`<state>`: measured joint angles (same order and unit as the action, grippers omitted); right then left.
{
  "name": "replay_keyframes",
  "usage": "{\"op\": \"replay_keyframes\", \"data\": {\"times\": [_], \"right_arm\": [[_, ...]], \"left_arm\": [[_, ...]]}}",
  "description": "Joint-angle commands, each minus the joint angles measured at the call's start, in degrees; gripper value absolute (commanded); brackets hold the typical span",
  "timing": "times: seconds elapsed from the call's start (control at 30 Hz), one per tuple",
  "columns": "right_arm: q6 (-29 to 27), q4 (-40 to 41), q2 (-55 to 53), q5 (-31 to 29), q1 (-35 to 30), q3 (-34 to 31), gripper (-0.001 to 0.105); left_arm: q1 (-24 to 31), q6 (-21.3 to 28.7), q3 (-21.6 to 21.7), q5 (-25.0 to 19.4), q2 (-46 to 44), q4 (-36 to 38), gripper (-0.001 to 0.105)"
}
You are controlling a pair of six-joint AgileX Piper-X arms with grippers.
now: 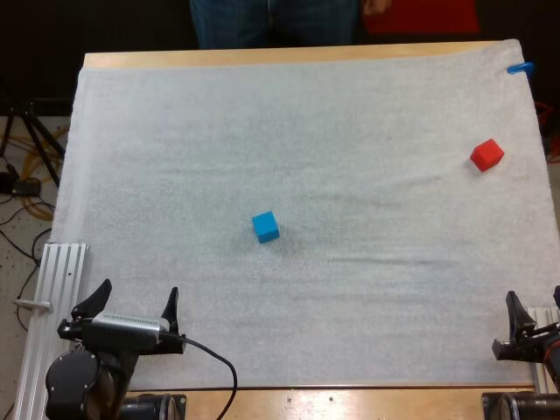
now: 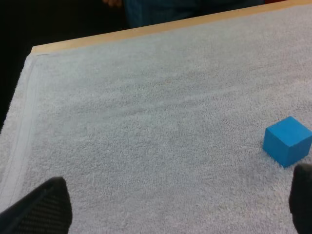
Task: Stack red cube on blue cube
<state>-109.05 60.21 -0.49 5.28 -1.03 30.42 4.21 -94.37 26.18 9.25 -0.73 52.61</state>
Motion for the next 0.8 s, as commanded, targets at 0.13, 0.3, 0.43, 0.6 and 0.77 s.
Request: {"op": "replay_keyframes", "data": {"times": [0.13,0.3,0.43,0.6,0.77], "right_arm": [[0.0,-0.4,-2.4,-0.1,-0.1,0.1,0.062],[0.9,-0.6,-2.4,-0.4,-0.1,0.1,0.062],[2.8,-0.8,-1.1,-0.5,-0.1,1.9,0.062],[2.8,-0.3,4.5,-2.1,-0.1,5.6,0.062],[2.8,2.4,11.7,-1.8,-0.1,10.4,0.062]], "left_arm": [[0.2,-0.2,0.4,-0.6,-7.4,0.1,0.087],[0.2,0.0,2.0,3.2,-7.4,1.6,0.087],[0.2,0.0,5.3,3.4,-6.5,3.4,0.087],[-3.2,-0.1,9.9,3.4,-2.9,3.3,0.087],[-7.7,0.4,16.5,3.4,2.4,6.1,0.087]]}}
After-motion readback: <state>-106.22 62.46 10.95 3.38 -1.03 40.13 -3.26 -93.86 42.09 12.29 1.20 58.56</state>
